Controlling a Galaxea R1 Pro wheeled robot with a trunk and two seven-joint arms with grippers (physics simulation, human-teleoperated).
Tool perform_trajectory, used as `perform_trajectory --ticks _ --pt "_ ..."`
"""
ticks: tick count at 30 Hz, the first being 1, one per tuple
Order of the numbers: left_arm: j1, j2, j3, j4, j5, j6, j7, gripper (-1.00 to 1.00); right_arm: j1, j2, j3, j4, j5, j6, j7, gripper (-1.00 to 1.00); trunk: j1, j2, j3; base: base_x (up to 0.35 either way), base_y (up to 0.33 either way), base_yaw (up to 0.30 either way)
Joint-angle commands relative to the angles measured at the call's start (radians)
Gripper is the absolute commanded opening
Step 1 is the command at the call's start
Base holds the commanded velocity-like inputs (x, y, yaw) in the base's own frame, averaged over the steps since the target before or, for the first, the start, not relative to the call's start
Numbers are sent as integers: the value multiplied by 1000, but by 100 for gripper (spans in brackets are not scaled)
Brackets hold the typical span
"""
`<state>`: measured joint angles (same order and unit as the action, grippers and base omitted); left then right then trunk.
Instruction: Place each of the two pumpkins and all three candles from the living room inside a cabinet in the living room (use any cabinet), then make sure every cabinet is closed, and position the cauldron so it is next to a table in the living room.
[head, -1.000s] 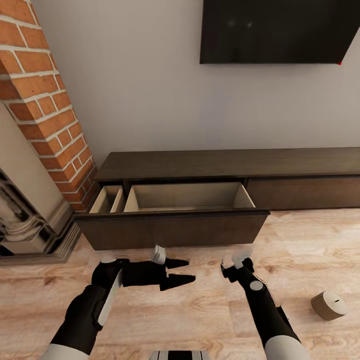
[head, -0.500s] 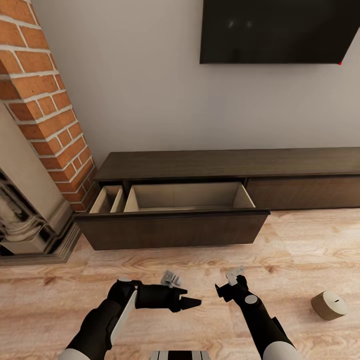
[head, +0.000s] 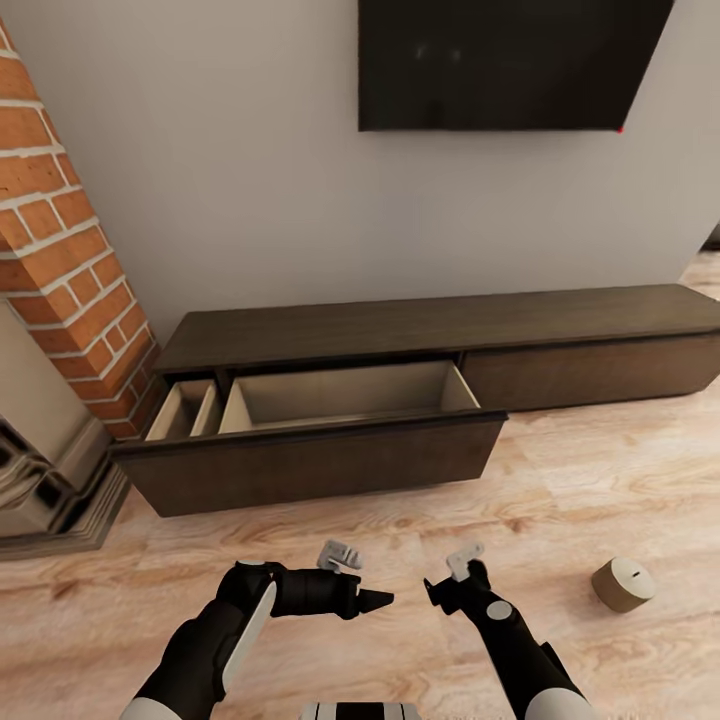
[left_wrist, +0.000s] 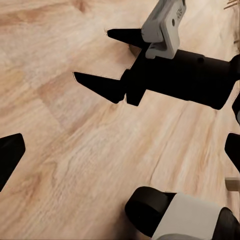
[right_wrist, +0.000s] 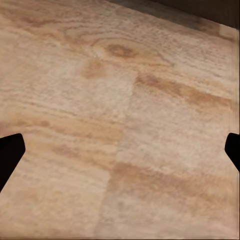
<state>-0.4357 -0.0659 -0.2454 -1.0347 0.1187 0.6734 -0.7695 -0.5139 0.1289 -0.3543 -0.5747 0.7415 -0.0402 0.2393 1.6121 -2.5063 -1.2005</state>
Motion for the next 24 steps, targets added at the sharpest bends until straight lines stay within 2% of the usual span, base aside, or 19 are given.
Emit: perform_trajectory --ticks 1,4,8,12,17,24 --pt "0 0 0 0 0 0 1 100 0 0 0 1 0 -1 0 100 0 0 1 0 0 -268" --pt "0 0 0 0 -1 0 7 100 0 0 0 2 -1 -6 1 100 0 0 3 0 0 -269" --pt "0 -7 0 1 -1 0 72 100 0 0 0 4 -1 -7 4 100 0 0 5 0 0 -269" --pt "0 -10 -1 1 -2 0 75 100 0 0 0 4 -1 -7 5 100 0 0 8 0 0 -269" --pt "0 -18 -19 -1 1 0 76 100 0 1 0 4 -1 -7 5 100 0 0 13 0 0 -269" --pt "0 -25 -23 1 -7 -47 97 100 0 1 0 4 -3 -7 6 100 0 0 19 0 0 -262"
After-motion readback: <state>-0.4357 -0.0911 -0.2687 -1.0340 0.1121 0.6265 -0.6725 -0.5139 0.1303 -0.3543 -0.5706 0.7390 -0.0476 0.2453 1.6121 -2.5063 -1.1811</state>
